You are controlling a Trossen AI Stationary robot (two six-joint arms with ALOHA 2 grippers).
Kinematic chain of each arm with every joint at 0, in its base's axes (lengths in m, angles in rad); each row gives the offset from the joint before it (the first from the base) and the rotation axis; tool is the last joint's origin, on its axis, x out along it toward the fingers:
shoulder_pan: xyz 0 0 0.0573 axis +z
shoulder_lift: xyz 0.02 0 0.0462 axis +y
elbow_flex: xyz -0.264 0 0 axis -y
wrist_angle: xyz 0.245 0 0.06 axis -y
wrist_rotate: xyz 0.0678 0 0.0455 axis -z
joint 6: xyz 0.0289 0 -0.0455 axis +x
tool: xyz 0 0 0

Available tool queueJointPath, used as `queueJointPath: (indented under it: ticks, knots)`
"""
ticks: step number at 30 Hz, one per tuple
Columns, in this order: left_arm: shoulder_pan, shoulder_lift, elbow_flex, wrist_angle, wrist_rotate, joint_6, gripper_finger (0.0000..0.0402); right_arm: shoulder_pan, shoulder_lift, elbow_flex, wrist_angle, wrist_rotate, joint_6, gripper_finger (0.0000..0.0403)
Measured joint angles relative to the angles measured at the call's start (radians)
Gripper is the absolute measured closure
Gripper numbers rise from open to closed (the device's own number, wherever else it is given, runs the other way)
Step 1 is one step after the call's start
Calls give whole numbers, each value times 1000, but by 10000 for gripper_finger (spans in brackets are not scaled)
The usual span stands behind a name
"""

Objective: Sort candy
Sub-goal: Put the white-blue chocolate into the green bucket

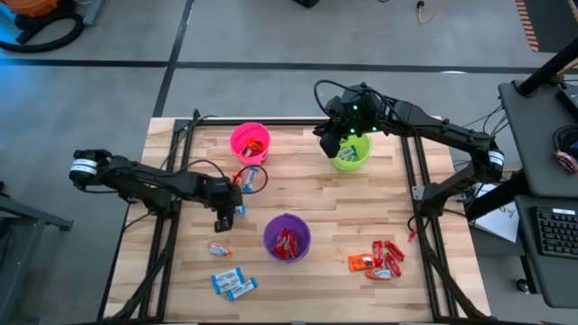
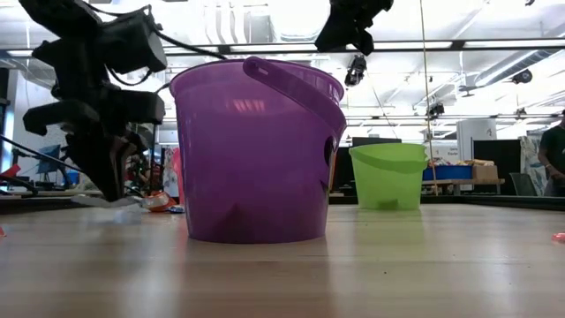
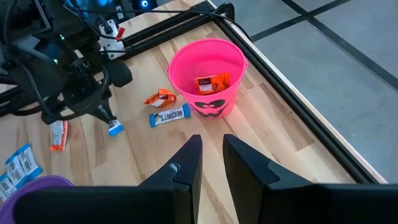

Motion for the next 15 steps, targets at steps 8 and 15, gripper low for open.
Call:
queueJointPath:
  ticks: [8,15]
  knots:
    - [0,-18,-1,-10,0,-14,401,0,0,0,0,0,0,339]
    - [1,-19,1,-25,44,-70,385,0,0,0,0,0,5,344]
